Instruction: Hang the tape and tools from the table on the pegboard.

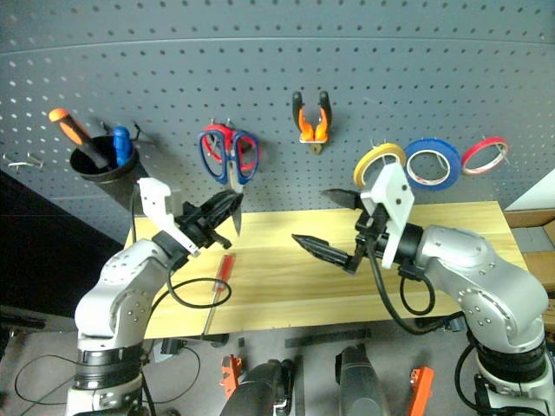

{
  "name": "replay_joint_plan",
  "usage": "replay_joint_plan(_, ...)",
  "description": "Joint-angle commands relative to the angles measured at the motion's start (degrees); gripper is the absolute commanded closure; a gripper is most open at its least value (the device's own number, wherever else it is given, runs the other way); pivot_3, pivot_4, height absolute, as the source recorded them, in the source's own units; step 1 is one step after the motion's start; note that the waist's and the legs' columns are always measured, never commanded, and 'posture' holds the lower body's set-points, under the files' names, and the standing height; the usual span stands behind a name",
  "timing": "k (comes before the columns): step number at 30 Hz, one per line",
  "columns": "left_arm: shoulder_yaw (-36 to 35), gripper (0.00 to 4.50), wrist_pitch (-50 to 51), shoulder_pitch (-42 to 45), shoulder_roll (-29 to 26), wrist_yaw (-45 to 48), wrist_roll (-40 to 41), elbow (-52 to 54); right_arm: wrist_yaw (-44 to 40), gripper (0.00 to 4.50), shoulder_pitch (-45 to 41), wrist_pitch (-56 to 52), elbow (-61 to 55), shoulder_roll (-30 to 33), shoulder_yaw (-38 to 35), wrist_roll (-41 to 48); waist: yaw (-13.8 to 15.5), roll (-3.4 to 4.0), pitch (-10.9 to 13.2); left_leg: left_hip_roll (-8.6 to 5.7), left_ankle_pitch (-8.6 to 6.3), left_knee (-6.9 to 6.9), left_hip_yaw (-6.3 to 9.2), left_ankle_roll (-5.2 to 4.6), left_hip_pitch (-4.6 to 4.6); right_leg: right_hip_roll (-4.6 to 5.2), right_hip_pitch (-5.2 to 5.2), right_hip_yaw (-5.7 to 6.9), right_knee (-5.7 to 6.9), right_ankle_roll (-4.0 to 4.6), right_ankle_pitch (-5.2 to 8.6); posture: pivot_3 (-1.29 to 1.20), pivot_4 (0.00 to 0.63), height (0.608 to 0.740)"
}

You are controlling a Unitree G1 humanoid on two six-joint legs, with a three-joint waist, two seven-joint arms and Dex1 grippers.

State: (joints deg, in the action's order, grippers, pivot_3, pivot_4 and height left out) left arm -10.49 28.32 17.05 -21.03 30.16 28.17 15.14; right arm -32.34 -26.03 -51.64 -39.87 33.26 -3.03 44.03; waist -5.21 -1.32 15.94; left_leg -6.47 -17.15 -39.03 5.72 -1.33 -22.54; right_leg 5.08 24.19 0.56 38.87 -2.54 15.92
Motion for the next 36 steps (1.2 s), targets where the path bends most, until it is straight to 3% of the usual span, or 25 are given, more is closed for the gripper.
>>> replay_joint_plan(1, -0.25, 3.27, -0.66, -2.59, -1.78, 0.42, -0.62, 1.86, 0.24, 0.00, 0.23, 1.05, -1.75, 0.96, 0.70, -0.36, -0.08, 0.00, 0.00, 0.00, 0.00, 0.00, -0.01, 0.00, 0.00, 0.00, 0.00, 0.00, 0.01, 0.00, 0.00, -0.23, 0.278, 0.740)
replay_joint_plan(9, 3.21, 0.52, 5.37, -8.39, -7.69, -1.96, -6.57, 1.78, 1.76, 0.00, 3.63, -0.32, -3.11, 2.29, 2.52, -1.15, 0.08, 0.00, 0.00, 0.00, 0.00, 0.00, 0.02, 0.00, 0.00, 0.00, -0.01, 0.01, -0.01, 0.01, 0.00, -0.23, 0.277, 0.740)
replay_joint_plan(13, 7.19, 0.52, 10.30, -11.65, -12.96, -3.50, -12.29, 0.97, 7.02, 0.00, 4.88, -6.57, -3.65, -0.89, 3.76, 2.70, -0.15, 0.00, 0.00, 0.02, 0.00, 0.02, 0.02, 0.00, 0.01, -0.01, 0.00, -0.01, 0.00, 0.01, -0.01, -0.23, 0.280, 0.740)
replay_joint_plan(20, 12.64, 0.52, 20.94, -9.36, -15.32, -8.24, -19.59, -5.33, 13.31, 0.00, 4.48, -13.67, -1.40, -5.34, 5.55, 5.69, 0.10, 0.02, 0.01, 0.03, 0.00, 0.03, 0.04, 0.00, 0.02, -0.01, 0.01, 0.00, 0.03, 0.05, -0.03, -0.22, 0.279, 0.740)
replay_joint_plan(27, 12.05, 0.52, 26.68, -4.55, -7.69, -12.38, -19.99, -15.36, 13.59, 0.00, 2.18, -15.40, -0.83, -5.98, 6.40, 6.06, 0.12, 0.01, 0.01, 0.02, 0.00, 0.02, 0.04, 0.01, 0.00, -0.01, 0.04, 0.03, 0.03, 0.05, -0.03, -0.23, 0.288, 0.740)
replay_joint_plan(33, 12.69, 0.52, 26.02, -2.81, -5.53, -12.58, -20.57, -18.81, 12.88, 0.00, 1.16, -15.66, -2.16, -4.79, 8.09, 5.70, 0.10, 0.01, 0.01, 0.02, 0.01, 0.03, 0.01, 0.01, 0.07, 0.00, 0.00, 0.00, 0.07, 0.05, -0.03, -0.25, 0.294, 0.740)
replay_joint_plan(36, 11.29, 1.14, 25.54, -2.89, -5.18, -13.13, -20.48, -18.85, 12.91, 0.00, 1.10, -15.91, -2.42, -4.33, 7.72, 6.04, 0.10, 0.01, 0.01, 0.02, 0.01, 0.02, 0.01, 0.02, 0.09, 0.00, -0.01, 0.00, 0.09, 0.05, -0.03, -0.25, 0.294, 0.740)
